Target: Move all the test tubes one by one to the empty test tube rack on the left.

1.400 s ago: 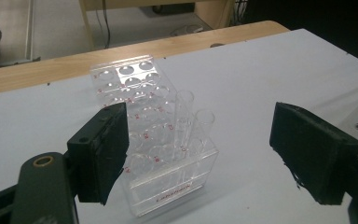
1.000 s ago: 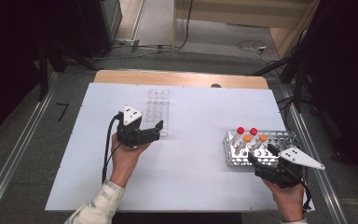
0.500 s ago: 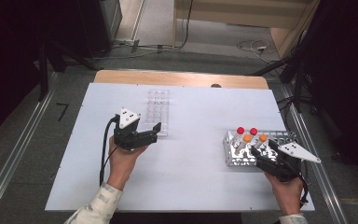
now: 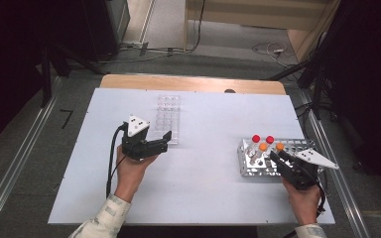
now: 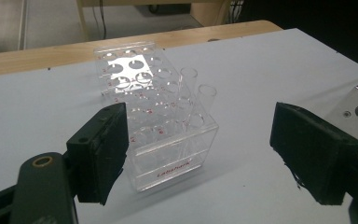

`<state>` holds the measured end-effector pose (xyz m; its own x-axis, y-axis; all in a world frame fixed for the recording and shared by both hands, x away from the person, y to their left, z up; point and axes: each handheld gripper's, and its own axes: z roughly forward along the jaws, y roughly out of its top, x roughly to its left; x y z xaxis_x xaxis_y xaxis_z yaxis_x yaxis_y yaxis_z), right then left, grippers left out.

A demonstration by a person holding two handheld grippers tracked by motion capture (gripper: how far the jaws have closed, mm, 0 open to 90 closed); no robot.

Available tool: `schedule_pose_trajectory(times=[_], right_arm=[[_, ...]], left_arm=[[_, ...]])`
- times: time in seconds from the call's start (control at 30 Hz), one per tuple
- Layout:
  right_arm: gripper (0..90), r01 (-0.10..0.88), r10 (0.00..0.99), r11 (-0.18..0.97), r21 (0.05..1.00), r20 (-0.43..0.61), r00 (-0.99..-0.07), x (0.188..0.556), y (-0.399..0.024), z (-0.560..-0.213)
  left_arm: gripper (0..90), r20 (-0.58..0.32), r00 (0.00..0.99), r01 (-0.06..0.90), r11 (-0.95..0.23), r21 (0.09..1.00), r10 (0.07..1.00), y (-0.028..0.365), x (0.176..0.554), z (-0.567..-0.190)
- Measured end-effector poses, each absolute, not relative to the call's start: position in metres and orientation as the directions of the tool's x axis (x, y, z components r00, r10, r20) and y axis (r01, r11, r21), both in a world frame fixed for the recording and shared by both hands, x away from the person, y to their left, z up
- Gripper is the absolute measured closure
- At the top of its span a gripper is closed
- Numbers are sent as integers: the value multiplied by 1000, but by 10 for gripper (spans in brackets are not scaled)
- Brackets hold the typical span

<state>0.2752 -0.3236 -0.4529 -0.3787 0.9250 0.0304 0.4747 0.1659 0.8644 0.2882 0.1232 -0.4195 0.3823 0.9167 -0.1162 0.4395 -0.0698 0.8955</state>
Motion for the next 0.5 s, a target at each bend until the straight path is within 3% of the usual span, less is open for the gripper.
schedule_pose_trajectory(times=[0.27,0.5], right_arm=[[715,469,929,168,867,21,-370,277,-324,-452],[717,429,929,127,894,45,-369,270,-327,-431]], left_arm=[[204,-120,381,440,-65,895,917,122,288,-420],[204,-122,380,442,-64,895,917,122,289,-420]])
